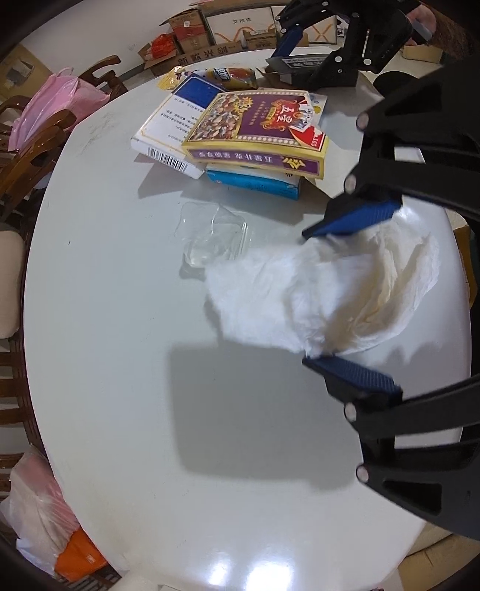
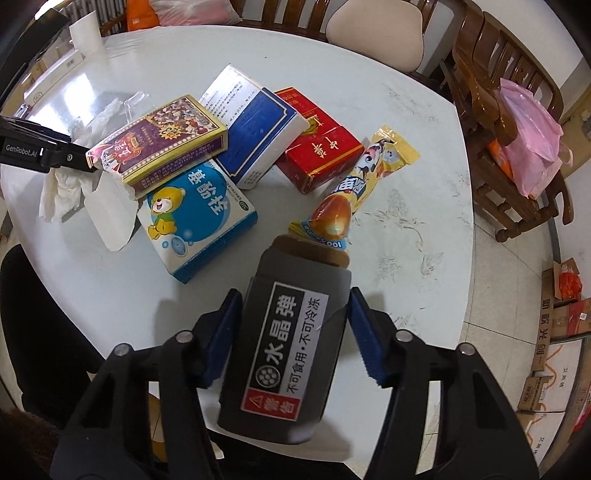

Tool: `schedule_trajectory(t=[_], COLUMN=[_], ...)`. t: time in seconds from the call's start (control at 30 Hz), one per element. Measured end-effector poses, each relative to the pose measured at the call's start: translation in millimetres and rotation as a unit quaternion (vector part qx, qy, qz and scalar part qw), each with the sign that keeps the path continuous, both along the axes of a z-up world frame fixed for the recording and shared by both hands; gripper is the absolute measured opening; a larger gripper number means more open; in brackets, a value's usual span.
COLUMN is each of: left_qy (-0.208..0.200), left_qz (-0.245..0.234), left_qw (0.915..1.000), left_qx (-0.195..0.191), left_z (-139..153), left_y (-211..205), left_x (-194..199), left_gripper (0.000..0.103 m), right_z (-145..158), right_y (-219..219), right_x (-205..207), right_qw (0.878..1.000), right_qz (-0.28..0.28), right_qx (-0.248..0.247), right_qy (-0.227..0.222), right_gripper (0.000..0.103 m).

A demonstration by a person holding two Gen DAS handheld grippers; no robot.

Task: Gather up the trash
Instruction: 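Close the left tool on the tissue while the right tool grips the black bottle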

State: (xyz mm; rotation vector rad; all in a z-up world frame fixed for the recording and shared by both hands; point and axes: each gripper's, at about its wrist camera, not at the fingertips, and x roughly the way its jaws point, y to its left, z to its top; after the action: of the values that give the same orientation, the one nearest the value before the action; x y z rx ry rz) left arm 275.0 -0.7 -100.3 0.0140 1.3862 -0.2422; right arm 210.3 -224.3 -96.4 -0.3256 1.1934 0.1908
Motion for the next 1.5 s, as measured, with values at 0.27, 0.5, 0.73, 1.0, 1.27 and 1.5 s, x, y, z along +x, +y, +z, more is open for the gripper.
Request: schedule_trajectory(t=[0.27, 0.5, 0.73, 1.0, 1.27, 1.5], left_qy=[-0.003, -0.012, -0.025, -0.029, -0.058, -0.067], left_qz=[0.022, 0.018, 0.015, -0.008, -0.026, -0.026], left_qw=[0.9994, 0.9993, 0.9986, 0.9986, 0.9972, 0.9966], left_qx=[-0.027, -0.029, -0.044, -0.045, -0.038, -0.040], left_z=[2.2, 1.7, 6.0, 15.6, 35.4, 44.3], left_y=[15.5, 13.0, 17.7, 14.0, 13.9, 17.4], left_x=[-6.6, -13.8, -22.8, -32.9, -44.9, -50.1], left_gripper=[0.041, 0.041, 0.041, 0.029, 0.024, 0.024], right_z=[1.3, 16.4, 26.6, 44.6, 59.6, 73.4], right_y=[4.0, 6.3, 8.5, 14.3, 15.5, 18.6], right_x=[-2.9, -13.5, -17.5, -24.4, -26.8, -32.1], right_qw=[1.000, 0.999, 0.999, 0.998, 0.997, 0.996], right_qz=[-0.002, -0.014, -0.023, -0.025, -0.027, -0.023], right_qx=[-0.012, -0.017, -0.011, 0.005, 0.018, 0.029], right_qy=[-0.007, -0.028, -0.040, -0.060, -0.073, -0.087], right_gripper=[0.055, 0.054, 0.054, 0.054, 0.053, 0.053])
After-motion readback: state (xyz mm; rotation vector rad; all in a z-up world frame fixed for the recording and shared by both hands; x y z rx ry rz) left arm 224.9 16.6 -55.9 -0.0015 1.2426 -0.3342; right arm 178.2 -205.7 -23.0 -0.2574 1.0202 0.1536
